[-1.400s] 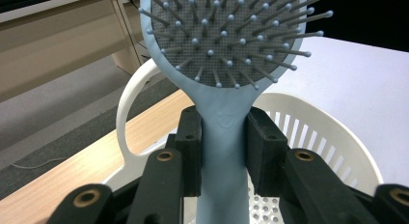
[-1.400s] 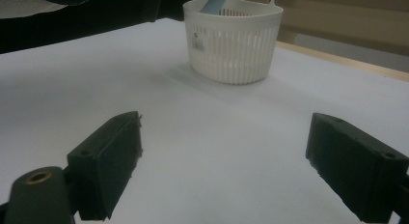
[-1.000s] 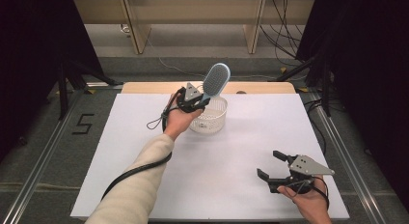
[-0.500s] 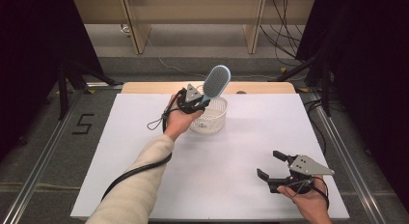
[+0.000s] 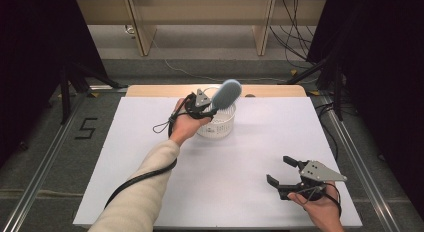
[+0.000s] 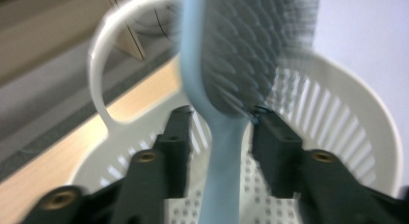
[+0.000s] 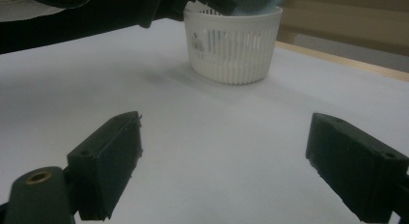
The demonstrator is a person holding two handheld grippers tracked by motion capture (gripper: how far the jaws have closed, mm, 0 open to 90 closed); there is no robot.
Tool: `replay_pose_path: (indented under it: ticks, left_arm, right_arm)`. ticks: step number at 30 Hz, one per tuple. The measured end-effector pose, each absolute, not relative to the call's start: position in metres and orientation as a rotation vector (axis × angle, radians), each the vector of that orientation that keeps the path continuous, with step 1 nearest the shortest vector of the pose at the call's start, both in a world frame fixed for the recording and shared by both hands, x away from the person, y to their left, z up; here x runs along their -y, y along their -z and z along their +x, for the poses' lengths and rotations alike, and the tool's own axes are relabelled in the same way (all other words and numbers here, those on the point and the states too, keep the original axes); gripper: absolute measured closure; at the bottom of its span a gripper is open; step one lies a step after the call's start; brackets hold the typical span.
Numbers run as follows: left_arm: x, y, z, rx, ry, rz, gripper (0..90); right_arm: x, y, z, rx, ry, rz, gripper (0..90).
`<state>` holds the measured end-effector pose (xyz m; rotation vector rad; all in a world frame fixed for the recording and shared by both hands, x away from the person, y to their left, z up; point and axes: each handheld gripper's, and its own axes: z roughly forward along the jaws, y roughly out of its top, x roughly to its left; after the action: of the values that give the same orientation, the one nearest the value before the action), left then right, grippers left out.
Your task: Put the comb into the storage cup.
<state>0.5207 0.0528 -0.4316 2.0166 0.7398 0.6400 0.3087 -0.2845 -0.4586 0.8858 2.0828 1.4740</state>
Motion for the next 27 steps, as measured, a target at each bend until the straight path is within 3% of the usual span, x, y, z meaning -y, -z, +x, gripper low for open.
replay_pose_path:
  ticks: [7, 15, 22, 27]
  left_arm:
    - [-0.059, 0.42, 0.514, -0.775, -0.641, 2.007, 31.5]
    - [-0.066, 0.404, 0.505, -0.817, -0.623, 1.989, 16.2]
    - [-0.077, 0.399, 0.499, -0.852, -0.57, 1.984, 10.6]
    - [-0.085, 0.398, 0.495, -0.876, -0.601, 1.994, 4.5]
  right_arm:
    - [0.284, 0.459, 0.309, -2.084, -1.47, 0.887, 13.2]
    - [0.284, 0.459, 0.309, -2.081, -1.47, 0.886, 13.2]
    - [0.284, 0.459, 0.309, -2.081, -1.468, 0.889, 13.1]
    - [0.284, 0.459, 0.309, -2.08, -1.466, 0.89, 13.1]
